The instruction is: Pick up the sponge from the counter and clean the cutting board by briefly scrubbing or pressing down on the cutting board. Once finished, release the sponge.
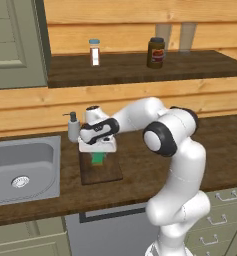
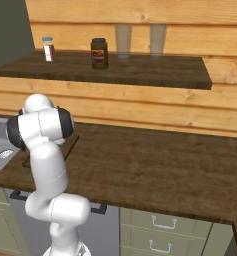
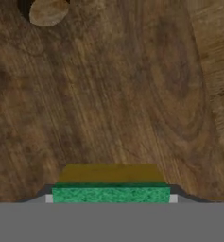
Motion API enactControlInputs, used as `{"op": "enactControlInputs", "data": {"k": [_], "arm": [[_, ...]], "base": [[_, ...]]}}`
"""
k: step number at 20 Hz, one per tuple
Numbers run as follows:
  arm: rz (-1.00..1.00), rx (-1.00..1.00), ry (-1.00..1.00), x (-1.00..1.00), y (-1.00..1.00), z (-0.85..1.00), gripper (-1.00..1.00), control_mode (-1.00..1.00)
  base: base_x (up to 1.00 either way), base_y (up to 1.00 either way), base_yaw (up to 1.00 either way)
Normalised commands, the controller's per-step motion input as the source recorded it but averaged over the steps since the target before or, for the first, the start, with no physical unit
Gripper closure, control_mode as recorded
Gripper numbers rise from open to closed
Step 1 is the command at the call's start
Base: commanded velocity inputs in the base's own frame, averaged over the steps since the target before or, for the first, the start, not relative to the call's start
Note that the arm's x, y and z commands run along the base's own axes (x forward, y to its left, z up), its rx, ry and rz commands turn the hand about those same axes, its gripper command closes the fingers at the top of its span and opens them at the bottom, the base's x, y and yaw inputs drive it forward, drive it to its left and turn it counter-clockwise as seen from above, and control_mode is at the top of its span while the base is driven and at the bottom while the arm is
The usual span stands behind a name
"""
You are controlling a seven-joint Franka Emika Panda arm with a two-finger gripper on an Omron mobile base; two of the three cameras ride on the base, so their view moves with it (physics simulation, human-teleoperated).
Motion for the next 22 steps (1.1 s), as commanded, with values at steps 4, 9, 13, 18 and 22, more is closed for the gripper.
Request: {"op": "enactControlInputs", "data": {"k": [4,9,13,18,22], "arm": [[0.00,-0.07,-0.15,0.20,0.41,0.00,1.00,-1.00],[0.00,0.01,-0.07,0.26,0.09,0.00,1.00,-1.00],[0.00,0.01,-0.09,0.31,0.03,0.00,1.00,-1.00],[0.00,0.00,-0.01,0.43,0.10,0.00,1.00,-1.00],[0.00,0.00,0.00,0.29,0.11,0.00,1.00,-1.00]], "base": [[0.00,0.00,0.00],[0.00,0.00,0.00],[0.00,0.00,0.00],[0.00,0.00,0.00],[0.00,0.00,0.00]]}}
